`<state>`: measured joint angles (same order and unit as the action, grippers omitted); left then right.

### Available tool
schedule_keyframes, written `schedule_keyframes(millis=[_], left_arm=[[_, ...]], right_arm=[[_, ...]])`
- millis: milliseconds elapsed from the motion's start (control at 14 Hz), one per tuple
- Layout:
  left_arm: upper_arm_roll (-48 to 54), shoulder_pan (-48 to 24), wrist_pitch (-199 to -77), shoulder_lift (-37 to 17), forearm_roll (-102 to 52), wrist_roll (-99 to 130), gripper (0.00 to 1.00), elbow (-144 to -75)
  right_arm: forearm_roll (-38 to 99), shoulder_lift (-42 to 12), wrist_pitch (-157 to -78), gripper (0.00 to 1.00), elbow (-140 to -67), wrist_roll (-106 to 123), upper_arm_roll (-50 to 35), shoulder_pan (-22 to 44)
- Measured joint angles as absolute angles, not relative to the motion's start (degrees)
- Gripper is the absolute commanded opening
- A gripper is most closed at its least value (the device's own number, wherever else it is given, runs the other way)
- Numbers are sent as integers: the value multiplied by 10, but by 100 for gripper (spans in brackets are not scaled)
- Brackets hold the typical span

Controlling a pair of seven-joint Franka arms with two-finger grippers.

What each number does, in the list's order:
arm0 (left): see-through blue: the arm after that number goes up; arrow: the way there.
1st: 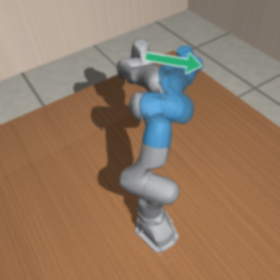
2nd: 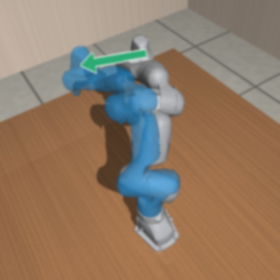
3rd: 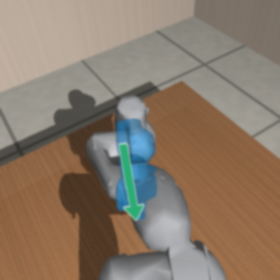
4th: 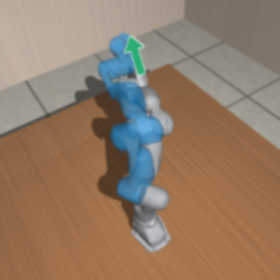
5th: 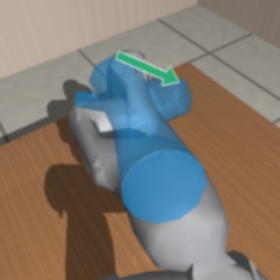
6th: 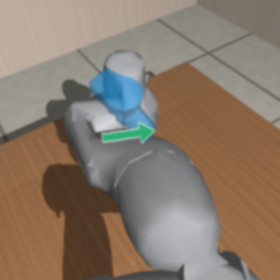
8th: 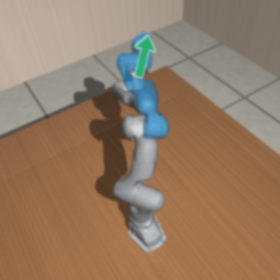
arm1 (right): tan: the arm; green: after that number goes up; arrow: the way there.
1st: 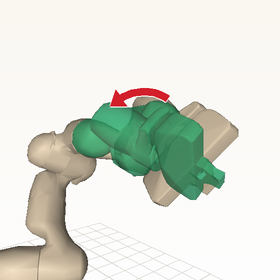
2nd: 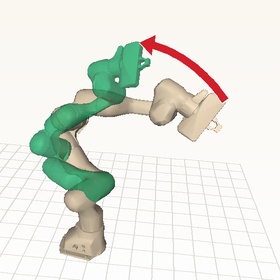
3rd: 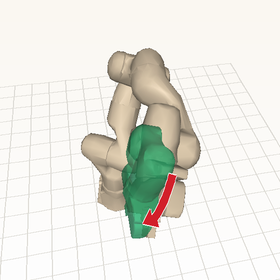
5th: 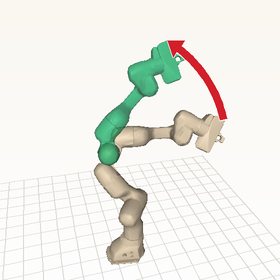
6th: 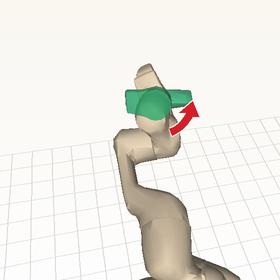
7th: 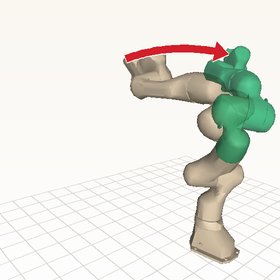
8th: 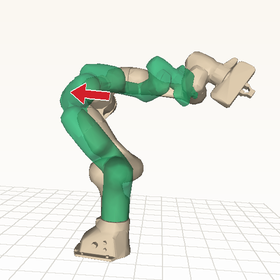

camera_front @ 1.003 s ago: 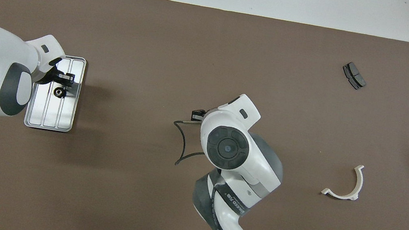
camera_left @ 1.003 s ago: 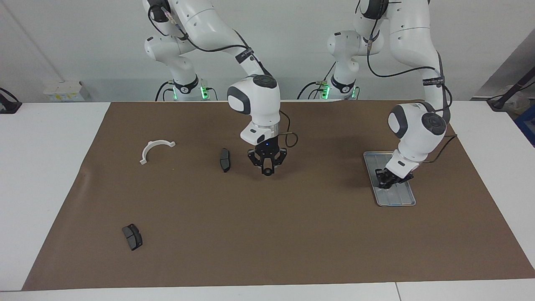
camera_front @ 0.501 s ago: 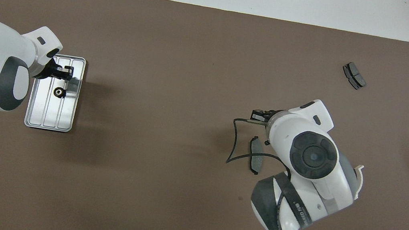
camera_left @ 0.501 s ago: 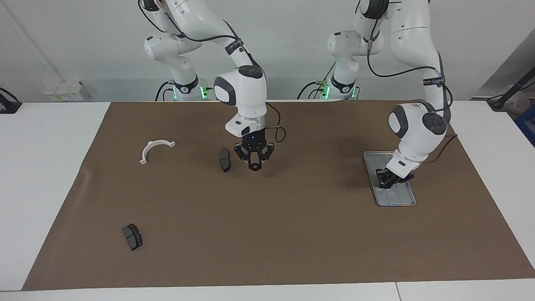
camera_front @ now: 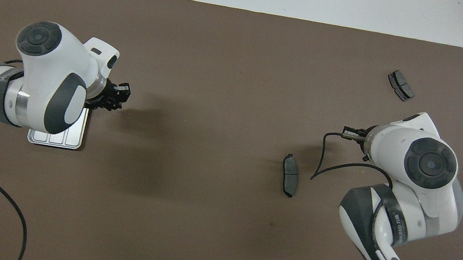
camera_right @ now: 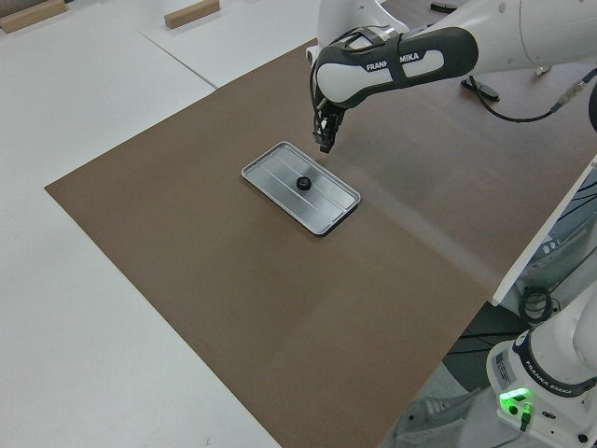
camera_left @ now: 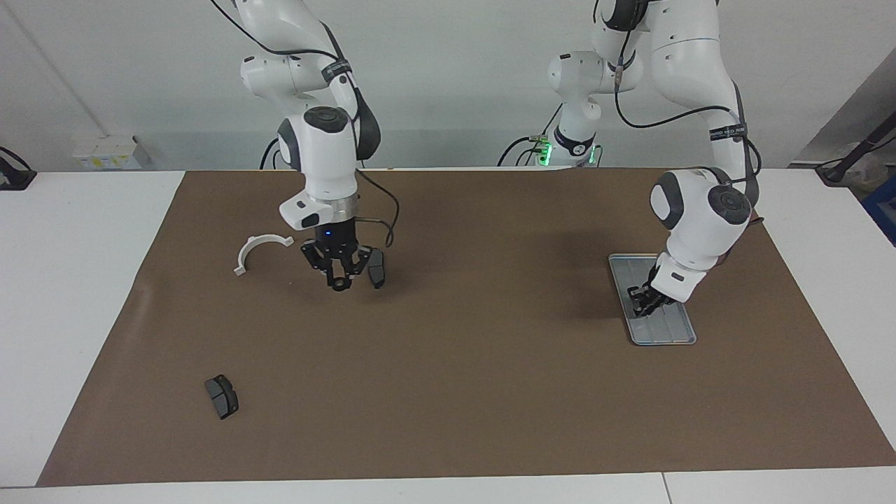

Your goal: Place bearing gear from tray to pile

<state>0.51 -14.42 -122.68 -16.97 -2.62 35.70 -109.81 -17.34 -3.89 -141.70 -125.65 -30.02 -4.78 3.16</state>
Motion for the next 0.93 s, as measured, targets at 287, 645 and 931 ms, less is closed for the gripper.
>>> schedule_keyframes(millis=[287, 645, 931], left_arm=[[7, -235, -1229, -163, -26, 599, 8, -1098], [8, -310, -1297, -167, -26, 768, 13, -1102], [7, -333, -1308, -170, -26, 807, 46, -1107]], right_arm=[[-173, -72, -1444, 0, -1265, -177, -48, -52], [-173, -121, -1464, 6, -1253, -96, -48, -107], [-173, -136, -1464, 100, -1241, -92, -48, -109]])
